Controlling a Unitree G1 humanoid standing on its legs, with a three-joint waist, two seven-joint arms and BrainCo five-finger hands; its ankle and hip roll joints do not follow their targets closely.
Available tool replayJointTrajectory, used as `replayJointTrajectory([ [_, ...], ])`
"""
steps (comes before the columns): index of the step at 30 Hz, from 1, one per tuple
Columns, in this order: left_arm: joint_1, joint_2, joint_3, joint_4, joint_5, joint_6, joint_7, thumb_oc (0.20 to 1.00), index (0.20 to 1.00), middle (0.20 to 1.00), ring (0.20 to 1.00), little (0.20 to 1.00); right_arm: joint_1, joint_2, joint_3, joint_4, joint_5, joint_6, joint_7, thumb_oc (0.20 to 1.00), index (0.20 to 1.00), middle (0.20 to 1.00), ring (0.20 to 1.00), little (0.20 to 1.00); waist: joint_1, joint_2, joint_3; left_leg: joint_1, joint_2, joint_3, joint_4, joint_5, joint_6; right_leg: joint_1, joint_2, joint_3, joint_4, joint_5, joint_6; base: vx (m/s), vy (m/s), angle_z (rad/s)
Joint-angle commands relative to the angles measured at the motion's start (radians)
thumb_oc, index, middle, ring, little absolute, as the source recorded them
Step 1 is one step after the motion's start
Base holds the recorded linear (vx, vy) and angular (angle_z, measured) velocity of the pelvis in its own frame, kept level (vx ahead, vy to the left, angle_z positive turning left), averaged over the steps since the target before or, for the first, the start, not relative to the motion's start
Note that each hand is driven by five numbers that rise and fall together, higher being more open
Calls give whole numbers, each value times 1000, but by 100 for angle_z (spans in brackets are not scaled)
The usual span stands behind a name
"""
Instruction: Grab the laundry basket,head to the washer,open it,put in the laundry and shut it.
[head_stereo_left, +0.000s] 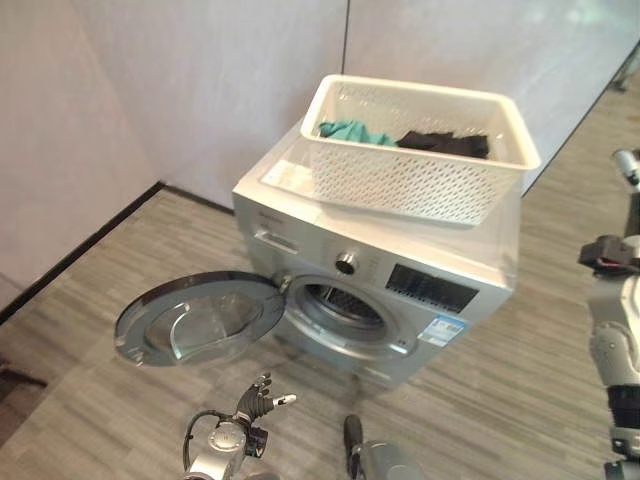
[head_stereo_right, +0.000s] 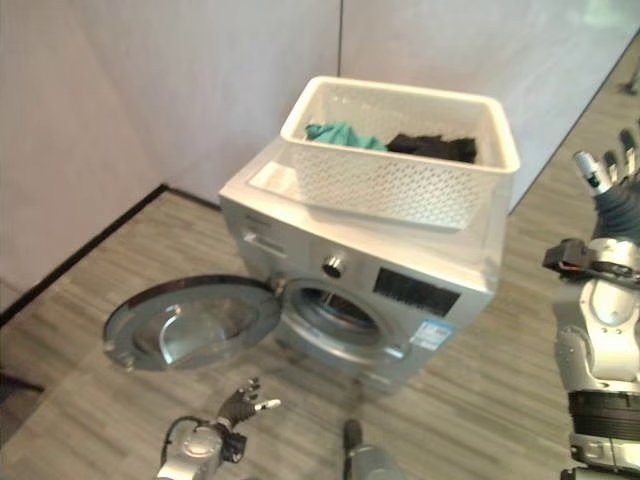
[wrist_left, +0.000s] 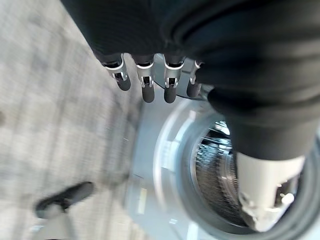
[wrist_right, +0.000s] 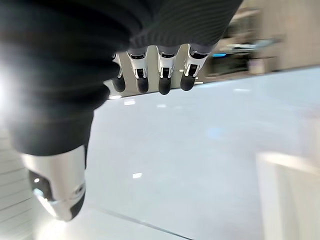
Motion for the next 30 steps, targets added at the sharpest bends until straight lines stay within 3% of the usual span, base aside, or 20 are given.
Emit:
replayJointTrajectory([
  [1, 22, 79, -26, -73, -23, -23, 23, 1000, 1000, 1000, 1000, 1000, -93, -39, -20, -94, -7, -101, 14, 1000, 1000, 1000, 1000, 1000, 41, -67, 2, -25, -48, 12, 218, 218, 97, 15, -74, 74, -10, 9, 33, 7, -137, -56],
  [2, 26, 89, -25, -90, -24, -26, 29, 1000, 1000, 1000, 1000, 1000, -136, -66, 12, -106, -12, -99, 10, 1000, 1000, 1000, 1000, 1000, 59, -93, 19, -120, -47, 5, 218, 203, 116, 32, -77, 92, -20, -5, 25, 18, -70, -36],
  [3, 26, 88, -22, -91, -24, -25, 29, 1000, 1000, 1000, 1000, 1000, -143, -67, 17, -102, -13, -99, 9, 1000, 1000, 1000, 1000, 1000, 58, -91, 18, -122, -46, 6, 221, 198, 117, 31, -75, 93, -21, -7, 25, 135, -49, -18],
  [4, 27, 99, -18, -101, -25, -26, 25, 1000, 1000, 1000, 1000, 1000, -162, -122, 52, -102, -28, -54, 38, 1000, 1000, 1000, 1000, 1000, 70, -113, 18, -169, -11, 24, 80, 158, 112, 49, -82, 99, -37, -18, 35, 185, 72, 22],
  [5, 38, 99, -12, -119, -35, -26, 15, 1000, 1000, 1000, 1000, 1000, -171, -175, 81, -86, -29, -23, 71, 1000, 1000, 1000, 1000, 1000, 90, -111, 19, -145, 9, 52, -70, 153, 100, 63, -79, 116, -45, -29, 37, 217, 150, 23],
  [6, 44, 103, -15, -122, -42, -29, 8, 1000, 1000, 1000, 1000, 1000, -175, -212, 104, -68, -23, 1, 92, 1000, 1000, 1000, 1000, 1000, 103, -104, 17, -161, 16, 46, -180, 178, 86, 72, -75, 116, -49, -38, 44, 137, 104, 23],
  [7, 46, 99, -15, -122, -43, -29, 8, 1000, 1000, 1000, 1000, 1000, -181, -217, 110, -61, -20, 0, 95, 1000, 1000, 1000, 1000, 1000, 104, -103, 16, -144, 19, 52, -210, 190, 83, 74, -74, 119, -50, -39, 42, 98, 127, -8],
  [8, 51, 104, -23, -127, -45, -34, 5, 1000, 1000, 1000, 1000, 1000, -202, -247, 143, -32, -29, 5, 101, 1000, 1000, 1000, 1000, 1000, 125, -92, 24, -160, 30, 54, -297, 258, 69, 94, -74, 116, -52, -50, 43, 104, 107, -27],
  [9, 53, 103, -27, -123, -36, -29, -10, 1000, 1000, 1000, 1000, 1000, -191, -275, 169, -7, -50, 73, 132, 1000, 1000, 1000, 1000, 1000, 128, -83, 23, -126, 52, 85, -383, 267, 57, 98, -74, 113, -38, -62, 46, 132, 192, -49],
  [11, 45, 110, -48, -95, -13, -36, -28, 1000, 1000, 1000, 1000, 1000, -196, -337, 202, 43, -70, 108, 187, 1000, 1000, 1000, 1000, 1000, 132, -76, 6, -96, 38, 84, -408, 266, 50, 109, -94, 112, -37, -65, 63, 142, 222, -43],
  [13, 53, 126, -85, -109, -15, -36, -63, 1000, 1000, 1000, 1000, 1000, -289, -410, 331, 164, -129, 173, 228, 1000, 1000, 1000, 1000, 1000, 144, -70, -24, -56, 23, 106, -445, 261, 49, 126, -133, 101, -56, -53, 80, 166, 238, -32],
  [15, 56, 139, -92, -109, -21, -37, -71, 1000, 1000, 1000, 1000, 1000, -366, -429, 404, 243, -168, 199, 238, 1000, 1000, 1000, 1000, 1000, 157, -73, -31, -41, 15, 108, -454, 257, 53, 131, -143, 102, -64, -48, 87, 109, 173, -27],
  [16, 70, 156, -94, -110, -40, -35, -78, 1000, 1000, 1000, 1000, 1000, -537, -428, 554, 378, -202, 229, 253, 1000, 1000, 1000, 1000, 1000, 172, -76, -37, -18, 5, 119, -463, 249, 59, 136, -156, 109, -72, -38, 97, 124, 195, -31],
  [17, 77, 159, -92, -103, -48, -33, -81, 1000, 1000, 1000, 1000, 1000, -620, -415, 627, 454, -236, 248, 264, 1000, 1000, 1000, 1000, 1000, 178, -78, -39, -9, 0, 124, -467, 246, 63, 138, -162, 112, -74, -35, 100, 90, 131, -37],
  [21, 85, 154, -73, -79, -71, -30, -81, 1000, 1000, 1000, 1000, 1000, -870, -360, 811, 675, -328, 288, 271, 1000, 1000, 1000, 1000, 1000, 187, -78, -42, 7, -14, 138, -487, 242, 74, 142, -178, 111, -85, -26, 111, 47, 83, -15],
  [30, 61, 155, -90, -29, -95, -16, -69, 1000, 1000, 1000, 1000, 1000, -1220, -184, 976, 1205, -379, 340, 295, 1000, 1000, 1000, 1000, 1000, 227, -104, -44, -7, -36, 125, -511, 245, 87, 137, -195, 70, -97, -15, 125, 28, 35, 7],
])
